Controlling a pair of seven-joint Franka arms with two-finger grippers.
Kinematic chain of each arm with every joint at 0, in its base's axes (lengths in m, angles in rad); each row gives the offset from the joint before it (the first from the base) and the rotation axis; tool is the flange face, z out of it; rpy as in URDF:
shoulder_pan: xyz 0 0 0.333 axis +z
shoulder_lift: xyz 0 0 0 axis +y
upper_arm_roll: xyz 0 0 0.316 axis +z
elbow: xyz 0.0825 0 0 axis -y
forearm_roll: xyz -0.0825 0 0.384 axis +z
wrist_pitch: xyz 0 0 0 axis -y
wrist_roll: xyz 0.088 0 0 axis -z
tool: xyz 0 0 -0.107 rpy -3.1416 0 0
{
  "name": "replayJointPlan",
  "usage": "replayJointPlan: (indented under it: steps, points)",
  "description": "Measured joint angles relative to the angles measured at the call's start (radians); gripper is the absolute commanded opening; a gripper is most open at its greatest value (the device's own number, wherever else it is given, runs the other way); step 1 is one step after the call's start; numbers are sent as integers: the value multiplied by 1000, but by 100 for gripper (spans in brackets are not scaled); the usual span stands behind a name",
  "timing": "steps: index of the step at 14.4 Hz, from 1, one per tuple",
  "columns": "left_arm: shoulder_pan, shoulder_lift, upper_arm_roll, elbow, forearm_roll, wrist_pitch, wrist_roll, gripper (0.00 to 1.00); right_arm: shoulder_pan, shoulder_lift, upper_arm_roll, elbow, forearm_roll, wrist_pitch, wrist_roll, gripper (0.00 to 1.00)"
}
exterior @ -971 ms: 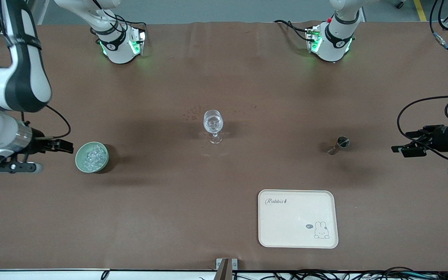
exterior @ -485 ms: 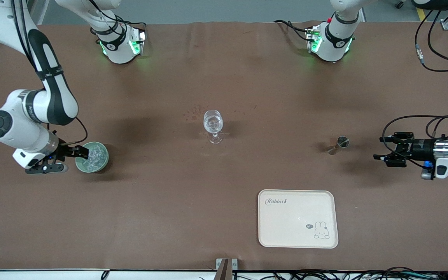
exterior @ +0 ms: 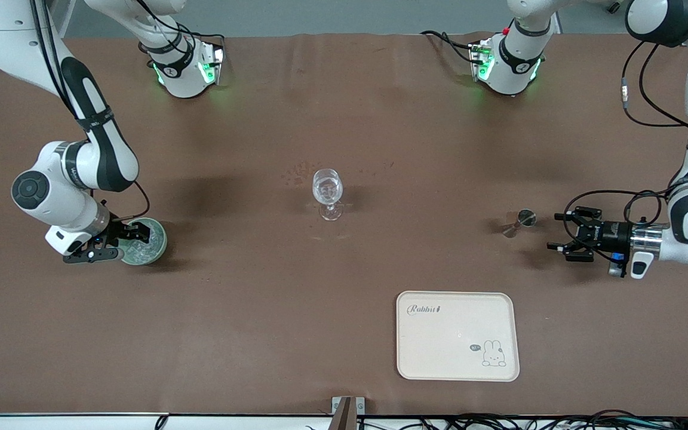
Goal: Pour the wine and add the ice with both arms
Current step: 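Grasp an ice cube with the right gripper while the left gripper grasps the jigger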
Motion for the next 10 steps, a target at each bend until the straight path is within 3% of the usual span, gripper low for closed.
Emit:
replayJointPlan:
  steps: [1,6,10]
  points:
    - [1,13,0,0,-13,-3,0,100,2,0,0,-1,0,0,0,59]
    - [1,78,0,0,-125,-38,-1,94,4,0,1,-9,0,-1,0,54]
    - [-1,110,-2,0,-137,-39,-1,90,4,0,1,-15,0,-2,0,52]
